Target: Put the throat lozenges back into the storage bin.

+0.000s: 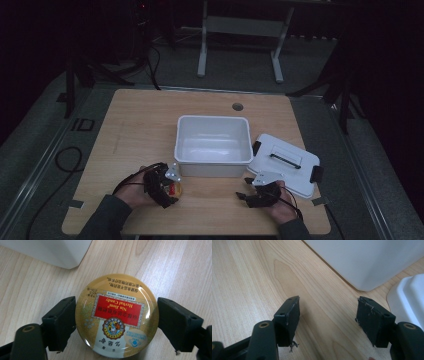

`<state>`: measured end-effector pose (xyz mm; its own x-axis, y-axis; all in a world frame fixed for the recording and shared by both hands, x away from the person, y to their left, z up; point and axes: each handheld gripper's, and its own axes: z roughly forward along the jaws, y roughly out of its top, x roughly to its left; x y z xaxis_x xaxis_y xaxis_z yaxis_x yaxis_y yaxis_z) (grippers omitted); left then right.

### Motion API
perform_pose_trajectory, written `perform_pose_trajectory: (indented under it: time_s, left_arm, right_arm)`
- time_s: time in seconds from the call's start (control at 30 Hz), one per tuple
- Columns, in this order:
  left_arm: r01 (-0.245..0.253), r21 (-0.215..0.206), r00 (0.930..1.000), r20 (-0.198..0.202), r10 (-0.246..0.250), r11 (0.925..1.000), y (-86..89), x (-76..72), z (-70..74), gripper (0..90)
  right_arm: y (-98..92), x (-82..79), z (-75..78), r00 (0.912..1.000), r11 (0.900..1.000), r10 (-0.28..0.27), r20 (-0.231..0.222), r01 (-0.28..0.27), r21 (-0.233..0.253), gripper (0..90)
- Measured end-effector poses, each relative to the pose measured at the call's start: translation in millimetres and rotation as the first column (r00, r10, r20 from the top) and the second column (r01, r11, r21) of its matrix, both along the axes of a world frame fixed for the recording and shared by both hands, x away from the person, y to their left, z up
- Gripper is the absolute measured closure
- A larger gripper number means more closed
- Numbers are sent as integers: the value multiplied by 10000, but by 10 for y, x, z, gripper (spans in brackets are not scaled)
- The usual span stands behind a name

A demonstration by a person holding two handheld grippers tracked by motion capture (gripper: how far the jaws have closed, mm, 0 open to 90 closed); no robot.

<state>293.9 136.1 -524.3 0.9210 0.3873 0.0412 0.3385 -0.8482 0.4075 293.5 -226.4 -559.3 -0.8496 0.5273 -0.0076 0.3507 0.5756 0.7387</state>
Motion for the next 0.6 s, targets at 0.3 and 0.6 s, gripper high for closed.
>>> perform_pose_trajectory:
  time_s: [0.3,0.6]
  left_arm:
    - [666,431,9978,-37,-665,9968,-70,-69,21,195]
    - [1072,1002,9942,-196,-1057,9892,-138,-100,48,196]
  right_arm:
    - [0,0,0,10000,10000,5,-2,-5,-1,347]
    - [0,-2,0,10000,10000,11,-4,-11,0,346]
